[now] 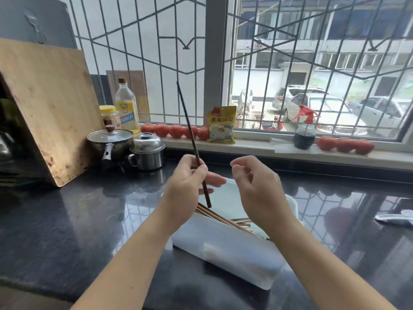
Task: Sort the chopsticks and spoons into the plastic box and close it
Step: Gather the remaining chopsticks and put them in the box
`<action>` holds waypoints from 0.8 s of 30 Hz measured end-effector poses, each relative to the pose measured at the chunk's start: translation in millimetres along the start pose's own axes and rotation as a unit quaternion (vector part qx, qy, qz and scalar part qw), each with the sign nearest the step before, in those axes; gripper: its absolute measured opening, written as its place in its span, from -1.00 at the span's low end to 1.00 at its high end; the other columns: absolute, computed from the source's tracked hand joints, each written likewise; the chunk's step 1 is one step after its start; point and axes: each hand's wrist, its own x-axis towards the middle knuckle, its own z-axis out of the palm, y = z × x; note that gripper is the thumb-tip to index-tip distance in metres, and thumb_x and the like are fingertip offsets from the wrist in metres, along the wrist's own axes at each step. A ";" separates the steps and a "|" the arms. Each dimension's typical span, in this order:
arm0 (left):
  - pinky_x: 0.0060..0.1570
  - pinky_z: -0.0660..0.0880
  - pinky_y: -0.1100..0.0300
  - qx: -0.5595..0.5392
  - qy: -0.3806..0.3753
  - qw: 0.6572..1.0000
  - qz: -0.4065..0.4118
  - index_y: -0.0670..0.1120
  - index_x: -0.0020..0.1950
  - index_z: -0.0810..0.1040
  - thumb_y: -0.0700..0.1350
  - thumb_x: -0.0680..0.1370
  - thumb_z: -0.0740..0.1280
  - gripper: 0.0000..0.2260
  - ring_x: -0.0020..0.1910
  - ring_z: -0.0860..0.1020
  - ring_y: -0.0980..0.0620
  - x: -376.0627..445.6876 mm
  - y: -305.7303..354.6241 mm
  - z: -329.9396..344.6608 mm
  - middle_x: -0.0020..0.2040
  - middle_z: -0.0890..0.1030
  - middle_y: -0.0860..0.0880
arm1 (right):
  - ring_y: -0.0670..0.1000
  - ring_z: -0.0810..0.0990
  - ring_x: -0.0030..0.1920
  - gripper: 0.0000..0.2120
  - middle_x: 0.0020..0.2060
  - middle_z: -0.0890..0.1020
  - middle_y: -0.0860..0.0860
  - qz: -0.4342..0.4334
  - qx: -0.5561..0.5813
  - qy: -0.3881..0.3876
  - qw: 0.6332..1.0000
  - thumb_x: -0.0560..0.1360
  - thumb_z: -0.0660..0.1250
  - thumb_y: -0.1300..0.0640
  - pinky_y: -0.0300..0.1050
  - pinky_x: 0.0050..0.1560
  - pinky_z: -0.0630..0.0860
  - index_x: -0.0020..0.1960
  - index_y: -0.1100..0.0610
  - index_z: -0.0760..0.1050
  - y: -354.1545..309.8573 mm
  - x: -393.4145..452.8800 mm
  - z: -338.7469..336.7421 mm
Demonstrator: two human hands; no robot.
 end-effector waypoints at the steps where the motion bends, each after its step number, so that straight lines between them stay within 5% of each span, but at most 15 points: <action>1: 0.06 0.62 -0.05 0.029 -0.034 0.999 -0.001 -0.12 0.09 0.40 -0.15 0.75 0.13 -0.89 -0.03 0.72 -0.06 0.4 -1.2 1.3 -0.10 0.75 -0.13 | -0.19 0.54 -0.09 -0.85 -0.11 0.59 -0.18 -0.020 0.026 0.014 0.999 0.66 0.25 0.03 -0.40 -0.17 0.45 0.18 -0.05 0.54 -0.7 0.2 -0.8; 4: -0.03 0.59 -0.01 0.119 -0.125 0.985 0.009 -0.09 0.07 0.47 -0.13 0.72 0.22 -0.92 -0.10 0.70 -0.05 -0.3 -5.5 6.8 -0.10 0.75 -0.05 | -0.15 0.54 -0.09 -0.84 -0.09 0.58 -0.16 -0.065 0.050 0.018 0.996 0.64 0.26 0.04 -0.36 -0.14 0.46 0.21 -0.07 0.51 -1.0 -1.5 -1.9; 7: 0.07 0.59 -0.03 0.197 -0.156 0.968 0.019 0.00 0.06 0.53 -0.03 0.70 0.27 -0.91 -0.09 0.69 0.04 -1.8 -10.2 11.5 -0.09 0.74 0.08 | -0.09 0.56 -0.17 -0.90 -0.21 0.62 -0.10 -0.065 0.074 0.038 0.994 0.64 0.29 0.11 -0.25 -0.18 0.49 -0.03 0.02 0.54 1.6 -1.2 -5.2; 10: 0.04 0.62 0.00 0.224 -0.115 0.966 0.053 0.07 0.08 0.57 0.06 0.67 0.28 -0.88 -0.04 0.66 0.12 -0.6 -10.3 12.1 -0.05 0.72 0.11 | -0.10 0.51 -0.31 -0.81 -0.30 0.59 -0.02 -0.018 0.170 0.098 0.980 0.68 0.22 0.11 -0.16 -0.25 0.47 -0.09 0.07 0.51 2.7 0.1 -12.0; 13: -0.25 0.65 0.02 0.114 0.018 0.993 0.039 -0.05 0.03 0.56 -0.16 0.70 0.21 -0.86 -0.22 0.60 0.01 1.9 -6.8 8.1 -0.17 0.63 -0.03 | -0.12 0.42 -0.38 -0.79 -0.36 0.53 -0.05 0.016 0.099 0.138 0.985 0.69 0.21 0.07 -0.19 -0.35 0.37 -0.08 0.08 0.52 10.0 1.2 -19.6; 15: -0.42 0.51 0.11 0.024 0.119 0.992 0.028 -0.13 -0.02 0.53 -0.24 0.69 0.17 -0.83 -0.37 0.47 -0.01 3.1 -5.9 3.2 -0.28 0.52 -0.11 | -0.11 0.46 -0.35 -0.80 -0.36 0.54 -0.08 0.041 -0.031 0.026 0.998 0.67 0.24 0.04 -0.16 -0.36 0.35 -0.07 0.05 0.56 14.0 1.0 -14.0; 18: -0.49 0.28 0.14 -0.107 0.202 0.973 0.018 -0.15 -0.05 0.48 -0.27 0.68 0.15 -0.83 -0.46 0.31 0.03 2.9 -4.9 0.5 -0.35 0.42 -0.09 | -0.03 0.53 -0.28 -0.77 -0.28 0.62 -0.06 0.076 -0.159 -0.159 0.971 0.65 0.26 0.00 -0.13 -0.33 0.39 -0.07 0.04 0.65 16.4 -0.3 2.9; 24: -0.48 0.22 0.14 -0.136 0.213 0.967 0.016 -0.16 -0.01 0.47 -0.27 0.68 0.14 -0.85 -0.46 0.28 0.04 2.2 -5.2 1.0 -0.38 0.39 -0.08 | 0.09 0.63 -0.17 -0.79 -0.20 0.70 0.05 0.113 -0.232 -0.269 0.928 0.59 0.30 0.07 0.00 -0.09 0.62 -0.03 0.10 0.70 22.1 -0.3 8.8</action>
